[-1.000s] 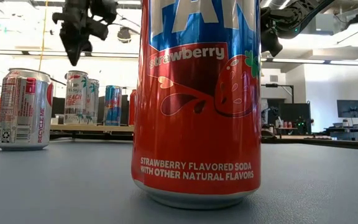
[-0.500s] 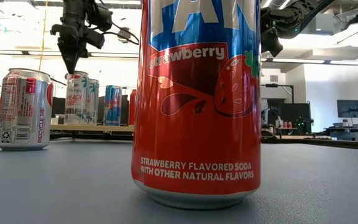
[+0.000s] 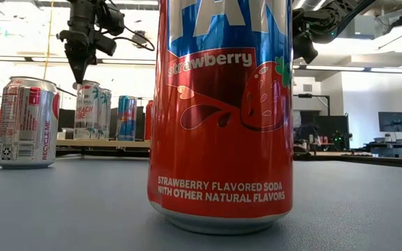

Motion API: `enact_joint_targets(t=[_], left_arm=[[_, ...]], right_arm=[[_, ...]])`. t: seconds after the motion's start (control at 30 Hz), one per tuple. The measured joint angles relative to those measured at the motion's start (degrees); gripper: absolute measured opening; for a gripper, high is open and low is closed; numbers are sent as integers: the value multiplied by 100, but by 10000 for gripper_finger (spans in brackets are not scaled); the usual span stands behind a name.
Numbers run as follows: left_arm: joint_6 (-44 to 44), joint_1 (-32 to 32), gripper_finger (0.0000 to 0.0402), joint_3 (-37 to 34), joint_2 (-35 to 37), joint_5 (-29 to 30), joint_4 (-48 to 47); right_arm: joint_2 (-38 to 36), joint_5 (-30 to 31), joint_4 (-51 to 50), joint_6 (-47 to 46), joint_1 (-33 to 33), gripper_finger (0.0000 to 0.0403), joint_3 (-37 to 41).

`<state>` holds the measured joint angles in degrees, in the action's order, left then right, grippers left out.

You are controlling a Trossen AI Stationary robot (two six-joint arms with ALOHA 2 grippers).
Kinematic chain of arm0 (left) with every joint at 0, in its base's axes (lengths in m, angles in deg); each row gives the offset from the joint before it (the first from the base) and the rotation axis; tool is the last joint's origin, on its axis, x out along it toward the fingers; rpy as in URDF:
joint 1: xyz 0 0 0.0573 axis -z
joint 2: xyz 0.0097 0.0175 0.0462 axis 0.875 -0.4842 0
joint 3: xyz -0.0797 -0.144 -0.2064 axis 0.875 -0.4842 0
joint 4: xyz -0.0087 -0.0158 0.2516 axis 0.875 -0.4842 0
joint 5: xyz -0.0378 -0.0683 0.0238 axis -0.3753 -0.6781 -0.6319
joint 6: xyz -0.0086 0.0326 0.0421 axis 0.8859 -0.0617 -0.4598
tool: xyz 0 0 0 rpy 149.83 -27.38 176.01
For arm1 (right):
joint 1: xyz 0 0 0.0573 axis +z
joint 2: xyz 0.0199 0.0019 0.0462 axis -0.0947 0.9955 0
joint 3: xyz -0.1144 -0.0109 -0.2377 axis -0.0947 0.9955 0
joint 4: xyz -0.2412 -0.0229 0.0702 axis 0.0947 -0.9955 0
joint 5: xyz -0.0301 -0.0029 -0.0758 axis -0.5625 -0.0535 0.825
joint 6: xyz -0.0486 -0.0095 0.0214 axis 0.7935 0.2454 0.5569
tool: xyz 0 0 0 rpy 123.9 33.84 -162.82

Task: Place canned beverage on shelf
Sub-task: Put the bottom white pink soda can on the shelf aligned with the other white pink soda can

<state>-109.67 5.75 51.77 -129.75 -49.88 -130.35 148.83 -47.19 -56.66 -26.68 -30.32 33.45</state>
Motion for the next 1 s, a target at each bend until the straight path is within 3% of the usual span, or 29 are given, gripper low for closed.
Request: enact_joint_targets(t=[1.0], left_arm=[[125, -4, 0, 0, -131, 160, 72]], right_arm=[[0, -4, -142, -263, 44, 0, 0]])
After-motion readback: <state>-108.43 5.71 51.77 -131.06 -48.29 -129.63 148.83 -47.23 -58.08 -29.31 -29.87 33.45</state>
